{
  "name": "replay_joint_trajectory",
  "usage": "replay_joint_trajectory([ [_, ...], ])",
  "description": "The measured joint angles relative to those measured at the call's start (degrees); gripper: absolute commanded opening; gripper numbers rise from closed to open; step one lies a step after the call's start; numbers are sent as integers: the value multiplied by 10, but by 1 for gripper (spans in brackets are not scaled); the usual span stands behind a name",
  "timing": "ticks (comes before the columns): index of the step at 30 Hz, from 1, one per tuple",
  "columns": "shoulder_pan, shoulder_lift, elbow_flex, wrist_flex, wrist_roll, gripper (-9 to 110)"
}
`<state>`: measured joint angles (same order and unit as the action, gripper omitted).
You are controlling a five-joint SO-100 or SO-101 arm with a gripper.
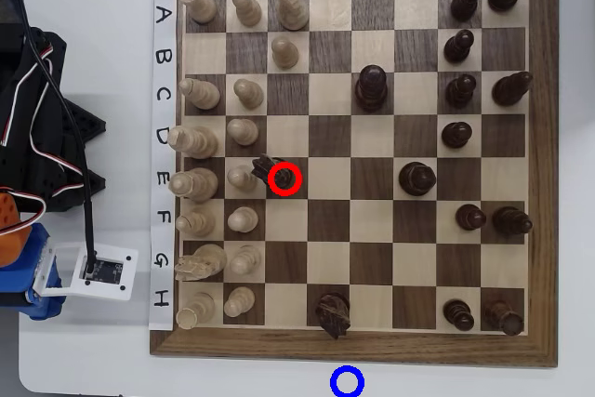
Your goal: Move the piece to destination
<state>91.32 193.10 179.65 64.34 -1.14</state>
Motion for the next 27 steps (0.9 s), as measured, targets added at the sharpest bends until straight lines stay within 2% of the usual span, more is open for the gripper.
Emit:
replay_joint_trajectory([
  [27,0,0,12,-24,-3,0],
])
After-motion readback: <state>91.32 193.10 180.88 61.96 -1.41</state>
